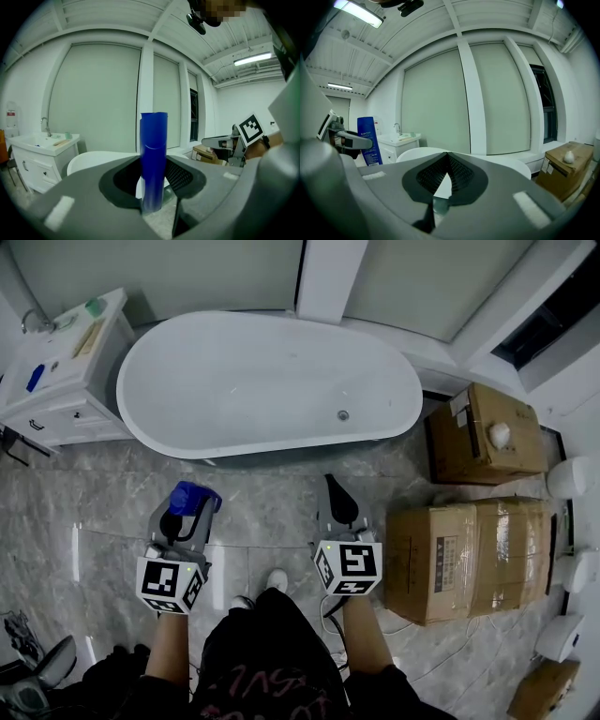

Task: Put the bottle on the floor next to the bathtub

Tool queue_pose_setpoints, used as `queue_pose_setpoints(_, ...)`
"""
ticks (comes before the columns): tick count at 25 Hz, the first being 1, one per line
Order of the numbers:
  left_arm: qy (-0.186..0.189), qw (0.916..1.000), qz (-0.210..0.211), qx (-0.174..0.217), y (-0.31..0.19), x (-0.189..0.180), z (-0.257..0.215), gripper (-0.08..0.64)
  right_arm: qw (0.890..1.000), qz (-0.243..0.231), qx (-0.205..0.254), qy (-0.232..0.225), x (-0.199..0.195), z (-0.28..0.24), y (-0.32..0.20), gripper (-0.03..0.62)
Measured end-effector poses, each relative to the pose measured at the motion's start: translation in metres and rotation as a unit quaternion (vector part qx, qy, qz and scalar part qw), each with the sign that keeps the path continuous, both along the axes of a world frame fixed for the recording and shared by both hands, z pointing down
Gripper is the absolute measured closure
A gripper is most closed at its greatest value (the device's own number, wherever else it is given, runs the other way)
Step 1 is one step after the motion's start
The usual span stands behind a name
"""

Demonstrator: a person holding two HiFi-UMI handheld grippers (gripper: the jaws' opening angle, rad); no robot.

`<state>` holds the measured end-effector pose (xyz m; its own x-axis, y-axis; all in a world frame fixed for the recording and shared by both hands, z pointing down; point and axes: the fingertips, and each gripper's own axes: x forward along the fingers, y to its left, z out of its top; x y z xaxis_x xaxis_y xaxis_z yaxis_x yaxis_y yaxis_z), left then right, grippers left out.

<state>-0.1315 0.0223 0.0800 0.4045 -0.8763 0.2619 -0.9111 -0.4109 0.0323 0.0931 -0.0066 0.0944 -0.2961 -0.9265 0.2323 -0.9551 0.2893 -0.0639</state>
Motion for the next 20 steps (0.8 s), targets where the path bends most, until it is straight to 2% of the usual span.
queue_pose_setpoints(8, -0.002, 0.9998, -0.008, -0.016, -0.01, 0.01, 0.025, 0.391, 1.0, -0.009, -0.009, -0.006, 0.01, 0.019, -0.008, 0.566)
queue_pose_setpoints(20, -0.001, 0.9997, 0.0, -0.026, -0.02, 0.038, 0.047, 0.391, 1.0, -0.006, -0.015, -0.008, 0.031, 0.035, -0.015, 0.566)
